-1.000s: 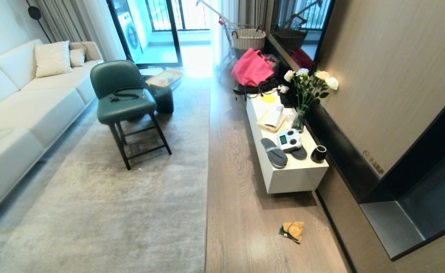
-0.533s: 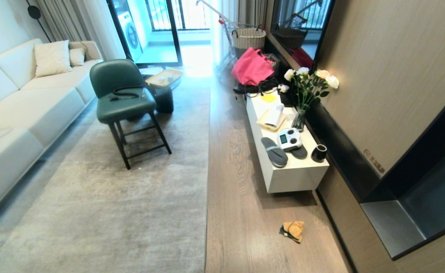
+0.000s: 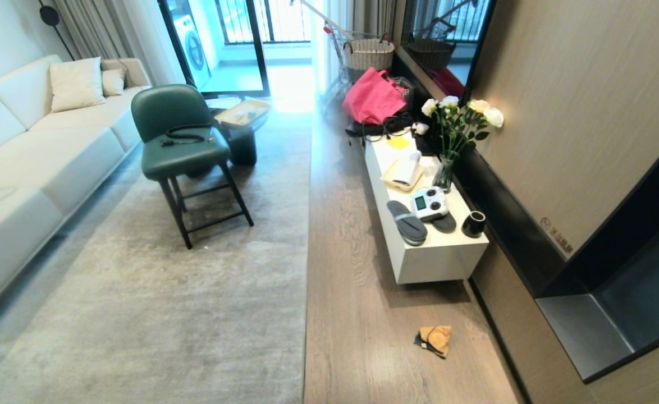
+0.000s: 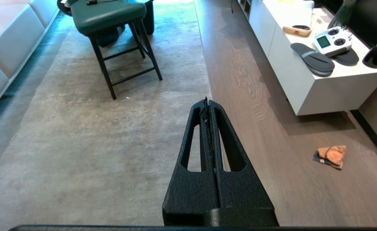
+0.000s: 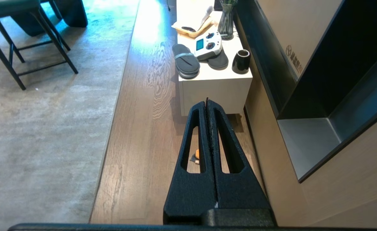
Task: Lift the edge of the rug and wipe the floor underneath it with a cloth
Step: Pick up the rag
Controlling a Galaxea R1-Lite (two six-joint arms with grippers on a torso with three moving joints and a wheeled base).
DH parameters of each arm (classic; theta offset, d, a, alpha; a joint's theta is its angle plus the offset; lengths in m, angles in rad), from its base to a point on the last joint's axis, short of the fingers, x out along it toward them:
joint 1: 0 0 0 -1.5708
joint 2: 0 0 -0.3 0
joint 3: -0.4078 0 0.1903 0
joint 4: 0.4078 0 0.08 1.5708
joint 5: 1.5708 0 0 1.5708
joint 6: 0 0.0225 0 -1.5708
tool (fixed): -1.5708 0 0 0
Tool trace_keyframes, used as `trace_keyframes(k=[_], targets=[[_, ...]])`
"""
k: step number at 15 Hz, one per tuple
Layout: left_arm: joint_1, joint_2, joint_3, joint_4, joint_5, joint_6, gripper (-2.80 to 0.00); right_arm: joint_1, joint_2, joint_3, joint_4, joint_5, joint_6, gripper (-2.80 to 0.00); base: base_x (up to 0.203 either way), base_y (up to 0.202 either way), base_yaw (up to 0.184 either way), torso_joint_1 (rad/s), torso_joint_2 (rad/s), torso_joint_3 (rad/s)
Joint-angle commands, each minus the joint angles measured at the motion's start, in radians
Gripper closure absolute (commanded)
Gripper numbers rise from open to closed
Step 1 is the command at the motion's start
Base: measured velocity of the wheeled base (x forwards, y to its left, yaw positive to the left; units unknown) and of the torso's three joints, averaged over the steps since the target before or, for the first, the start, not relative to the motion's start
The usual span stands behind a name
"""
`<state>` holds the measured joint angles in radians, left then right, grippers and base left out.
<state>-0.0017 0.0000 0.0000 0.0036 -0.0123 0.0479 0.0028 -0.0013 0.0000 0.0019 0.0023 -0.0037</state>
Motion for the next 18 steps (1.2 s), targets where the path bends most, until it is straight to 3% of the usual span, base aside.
trace_keyframes(k=[1,18], targets=[[0.0,0.0,0.0,-0.001,0.0,0.0,0.0,0.0,0.001,0.0,-0.002,-0.001,0.002,0.0,0.0,0.0,0.0,-0.081,0.19,0.105],[0.0,0.0,0.0,0.0,0.0,0.0,0.0,0.0,0.001,0.0,-0.002,-0.001,0.001,0.0,0.0,0.0,0.0,-0.127,0.31,0.177]])
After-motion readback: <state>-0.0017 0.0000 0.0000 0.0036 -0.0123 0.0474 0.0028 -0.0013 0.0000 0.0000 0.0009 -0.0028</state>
